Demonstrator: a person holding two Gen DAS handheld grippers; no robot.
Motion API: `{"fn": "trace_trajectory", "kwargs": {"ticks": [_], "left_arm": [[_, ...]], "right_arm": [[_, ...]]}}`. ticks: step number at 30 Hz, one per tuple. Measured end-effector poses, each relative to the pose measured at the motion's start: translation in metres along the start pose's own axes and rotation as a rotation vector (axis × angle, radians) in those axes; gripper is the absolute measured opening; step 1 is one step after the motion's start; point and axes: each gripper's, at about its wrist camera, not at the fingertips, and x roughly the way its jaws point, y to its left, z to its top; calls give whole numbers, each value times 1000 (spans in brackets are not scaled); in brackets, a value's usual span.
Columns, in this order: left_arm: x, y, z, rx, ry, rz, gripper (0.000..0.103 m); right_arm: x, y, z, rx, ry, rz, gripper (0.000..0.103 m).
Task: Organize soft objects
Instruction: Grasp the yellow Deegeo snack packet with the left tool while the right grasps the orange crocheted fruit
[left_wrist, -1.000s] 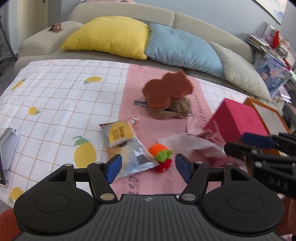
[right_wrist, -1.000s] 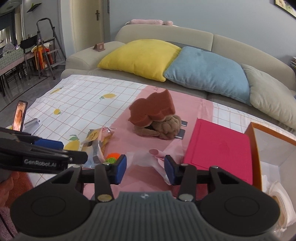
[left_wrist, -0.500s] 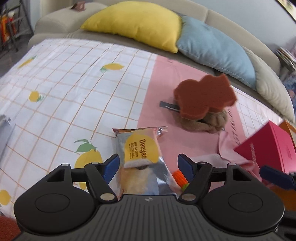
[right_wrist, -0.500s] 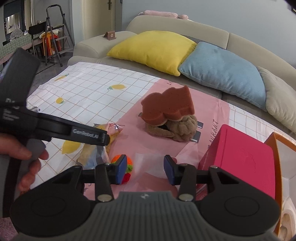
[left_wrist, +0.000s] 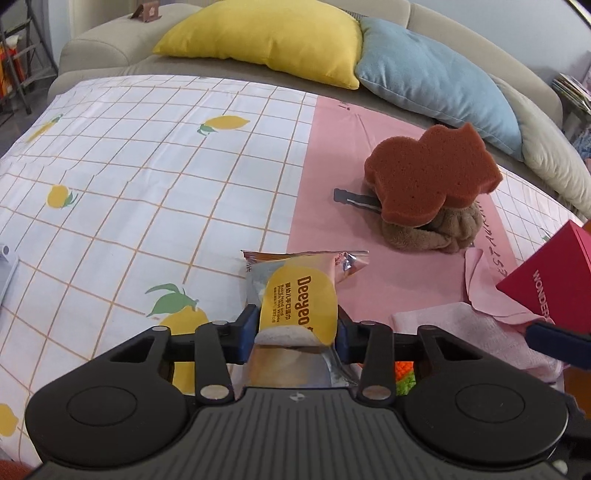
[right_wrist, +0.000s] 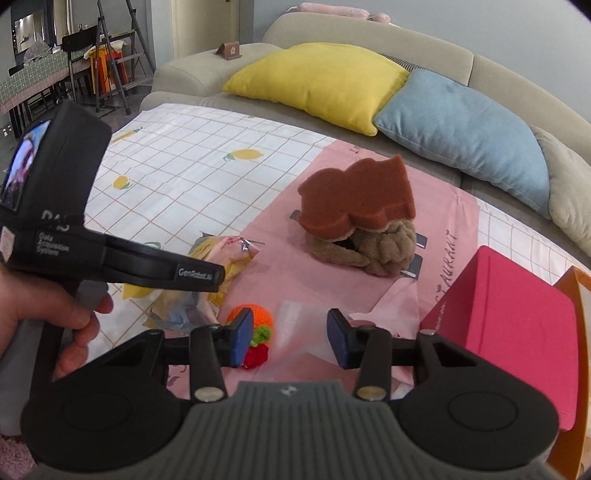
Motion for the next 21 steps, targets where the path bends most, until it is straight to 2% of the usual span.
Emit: {"fn": "trace_trajectory", "kwargs": {"ticks": [2,8,14,21], "left_arm": [[-2,0,-1,11,-4,1,42],[-16,6,-9,7,3,-10,41],[-33,7,-10,3,-23,8,41],[-33,8,-14,4,-10,19,41]], "right_arm": [[3,1,1,2,1,8,44],[18,5,1,8,22,41,41],[36,15,1,-6,64,85,40],[56,26,-3,-2,97,141,41]]}}
